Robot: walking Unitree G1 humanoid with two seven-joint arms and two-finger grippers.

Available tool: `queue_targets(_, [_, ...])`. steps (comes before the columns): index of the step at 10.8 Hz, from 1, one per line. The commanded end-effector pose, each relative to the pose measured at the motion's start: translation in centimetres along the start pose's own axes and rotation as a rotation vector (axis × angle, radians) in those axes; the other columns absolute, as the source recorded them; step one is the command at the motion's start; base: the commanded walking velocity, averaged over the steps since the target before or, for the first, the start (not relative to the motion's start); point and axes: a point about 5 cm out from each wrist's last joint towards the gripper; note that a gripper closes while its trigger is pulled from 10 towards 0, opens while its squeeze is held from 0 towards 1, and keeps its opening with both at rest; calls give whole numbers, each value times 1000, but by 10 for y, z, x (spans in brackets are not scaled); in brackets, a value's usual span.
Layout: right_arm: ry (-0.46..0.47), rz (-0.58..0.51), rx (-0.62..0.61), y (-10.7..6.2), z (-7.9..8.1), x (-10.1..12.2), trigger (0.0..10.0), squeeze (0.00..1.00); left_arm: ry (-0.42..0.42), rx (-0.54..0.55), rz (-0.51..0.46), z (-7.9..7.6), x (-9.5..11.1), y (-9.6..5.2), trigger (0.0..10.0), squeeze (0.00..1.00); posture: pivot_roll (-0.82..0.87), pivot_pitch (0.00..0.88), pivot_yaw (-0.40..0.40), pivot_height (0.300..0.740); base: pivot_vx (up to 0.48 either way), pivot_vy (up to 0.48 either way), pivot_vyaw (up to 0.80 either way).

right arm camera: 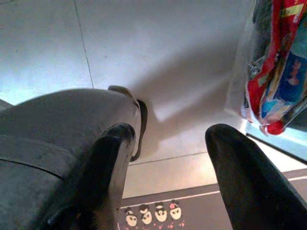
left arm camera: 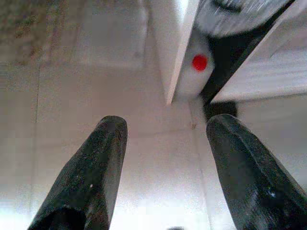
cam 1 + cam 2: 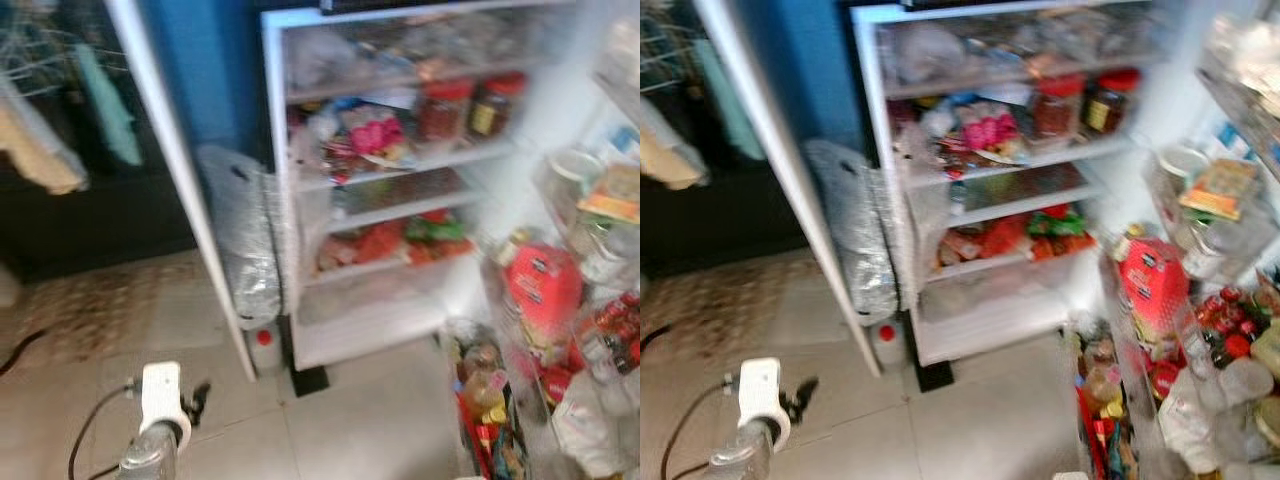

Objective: Restocking fridge

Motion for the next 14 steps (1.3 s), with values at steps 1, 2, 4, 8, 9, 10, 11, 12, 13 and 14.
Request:
queue_targets(1, [14, 7, -5, 0, 0, -3, 10000, 0, 45, -11, 55, 0, -6, 0, 10000, 0, -148, 0, -2, 740, 0, 0, 0])
queue_targets(2, [19, 5, -5, 0, 0, -3, 10000, 0, 77, -19, 103, -3, -14, -1, 10000, 0, -150, 0, 0, 740, 0, 0, 0])
queue_targets(4, [29, 4, -7, 0, 0, -3, 10000, 0, 151, -43, 207, -9, -34, -8, 10000, 0, -153, 0, 1, 740, 0, 0, 0])
queue_targets(8, [34, 8, -3, 0, 1, -4, 10000, 0, 241, -85, 331, -18, -62, -20, 10000, 0, -157, 0, 9, 740, 0, 239, 0])
queue_targets(9, [34, 9, -1, 0, 2, -4, 10000, 0, 248, -81, 338, -17, -64, -21, 10000, 0, -156, 0, 10, 740, 0, 476, 0])
queue_targets(10, [34, 12, 2, 0, 2, -5, 10000, 0, 251, -79, 333, -16, -63, -20, 10000, 0, -157, 0, 11, 740, 0, 0, 0])
queue_targets(11, [34, 14, 2, 0, 2, -5, 10000, 0, 262, -81, 337, -16, -64, -21, 10000, 0, -159, 0, 13, 740, 0, 0, 0])
queue_targets(12, [34, 13, 1, 0, 2, -5, 10000, 0, 265, -85, 336, -16, -64, -21, 10000, 0, -160, 0, 14, 740, 0, 0, 0])
queue_targets(13, [35, 12, -6, 0, 2, -5, 10000, 0, 270, -95, 334, -17, -65, -21, 10000, 0, -162, 0, 16, 740, 0, 0, 0])
queue_targets(14, [32, 14, -17, 0, 1, -5, 10000, 0, 275, -99, 333, -18, -65, -21, 10000, 0, -165, 0, 19, 740, 0, 0, 0])
Point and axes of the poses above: a point about 5 cm out from each wrist's last joint towards the gripper, its own y axis pointing out of the wrist towards the gripper, its own x axis along the axis of the wrist's last joint, z = x × y, and after that the axes turned 15 degrees about y, right-handed
